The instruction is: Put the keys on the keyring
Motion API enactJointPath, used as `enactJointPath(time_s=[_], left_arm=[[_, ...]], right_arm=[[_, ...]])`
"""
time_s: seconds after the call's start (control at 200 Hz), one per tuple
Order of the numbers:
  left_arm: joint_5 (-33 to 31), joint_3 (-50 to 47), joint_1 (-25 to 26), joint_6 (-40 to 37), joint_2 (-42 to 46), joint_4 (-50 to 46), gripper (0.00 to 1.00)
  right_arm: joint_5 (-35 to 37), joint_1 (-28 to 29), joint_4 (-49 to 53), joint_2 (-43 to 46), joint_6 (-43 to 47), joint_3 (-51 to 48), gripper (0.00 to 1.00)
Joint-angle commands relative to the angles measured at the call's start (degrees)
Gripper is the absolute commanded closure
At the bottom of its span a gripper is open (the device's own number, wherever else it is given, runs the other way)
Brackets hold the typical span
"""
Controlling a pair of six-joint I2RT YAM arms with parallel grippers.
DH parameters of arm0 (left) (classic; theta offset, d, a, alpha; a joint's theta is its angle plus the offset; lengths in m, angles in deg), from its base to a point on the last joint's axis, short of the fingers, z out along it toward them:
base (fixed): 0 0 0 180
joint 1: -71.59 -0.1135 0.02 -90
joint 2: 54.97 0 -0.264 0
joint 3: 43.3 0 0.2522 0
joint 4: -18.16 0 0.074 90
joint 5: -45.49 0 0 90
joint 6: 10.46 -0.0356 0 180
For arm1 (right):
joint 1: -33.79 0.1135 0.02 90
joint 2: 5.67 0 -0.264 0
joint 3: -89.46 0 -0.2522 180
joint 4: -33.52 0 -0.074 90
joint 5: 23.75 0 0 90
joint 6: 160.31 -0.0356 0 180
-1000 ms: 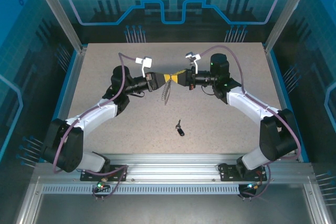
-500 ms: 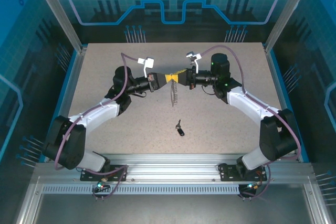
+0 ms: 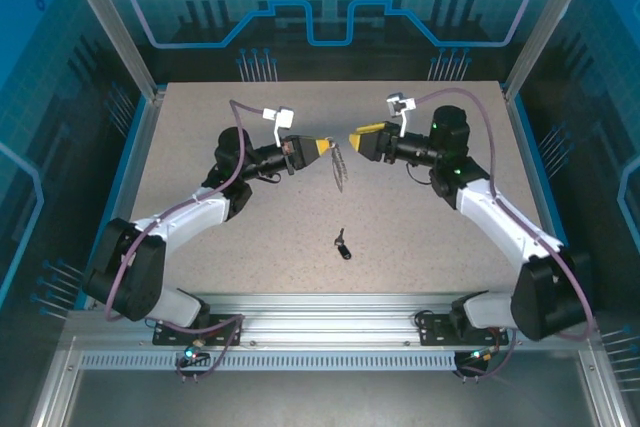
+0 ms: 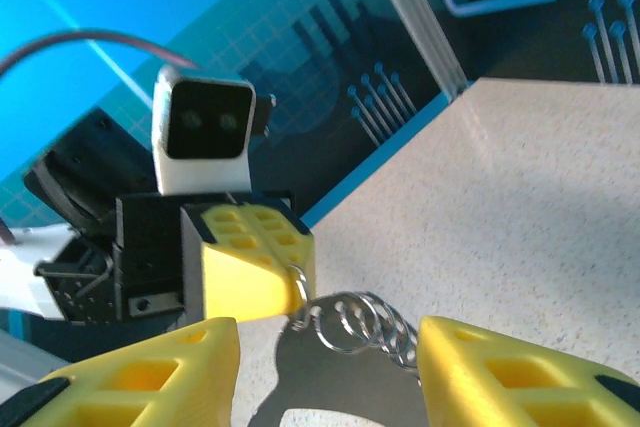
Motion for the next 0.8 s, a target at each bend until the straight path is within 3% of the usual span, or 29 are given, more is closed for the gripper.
enactJointPath(time_s=[0.0,0.42,0.795], left_arm=[[0.53,-0.48,0.41,-2.66,3.09,3.65,1.0],[2.89,-1.78,0.68,-9.26,8.73,4.16,1.0],[4.68,-2.19,0.85,-12.8,10.65,2.2,1.0]], right_arm=[[3.71,-0.07,1.28,3.61,-2.02,-1.88,0.48],[5.52,5.42,-0.32,3.51,-3.19,-1.64,0.52],[2.03,8.14,-0.99,3.63,1.25,-0.58,0.6]])
